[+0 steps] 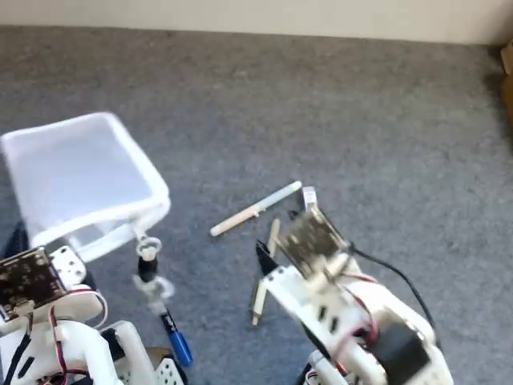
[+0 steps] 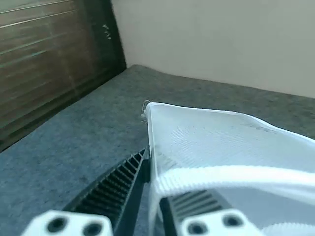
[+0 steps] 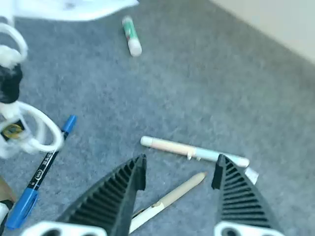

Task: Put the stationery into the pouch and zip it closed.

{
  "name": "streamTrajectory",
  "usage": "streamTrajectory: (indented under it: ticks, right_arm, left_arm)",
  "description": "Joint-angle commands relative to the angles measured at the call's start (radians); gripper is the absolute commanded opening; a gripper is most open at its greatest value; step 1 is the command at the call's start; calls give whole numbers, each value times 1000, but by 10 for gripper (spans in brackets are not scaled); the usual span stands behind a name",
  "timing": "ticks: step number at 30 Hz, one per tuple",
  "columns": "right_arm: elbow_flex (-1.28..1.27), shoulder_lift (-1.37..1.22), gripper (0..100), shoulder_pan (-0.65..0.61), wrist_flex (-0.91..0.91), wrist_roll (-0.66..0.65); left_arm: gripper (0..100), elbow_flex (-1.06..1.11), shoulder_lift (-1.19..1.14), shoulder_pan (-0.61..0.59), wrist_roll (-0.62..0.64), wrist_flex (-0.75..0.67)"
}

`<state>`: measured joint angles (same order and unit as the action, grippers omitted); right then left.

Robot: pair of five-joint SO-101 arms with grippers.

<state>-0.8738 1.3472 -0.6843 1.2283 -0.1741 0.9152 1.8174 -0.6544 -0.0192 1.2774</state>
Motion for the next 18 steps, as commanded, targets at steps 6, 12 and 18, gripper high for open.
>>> streamTrajectory:
  ticks: [6, 12, 18]
  right_arm:
    - [116, -355, 206, -16, -194, 75]
    - [228, -552, 206, -88, -328, 75]
    - [401, -792, 206, -177, -410, 72]
  left_arm:
    - [6, -25, -1, -318, 12, 17]
    - [6, -18, -1, -464, 12, 15]
    - [6, 38, 7, -484, 6, 15]
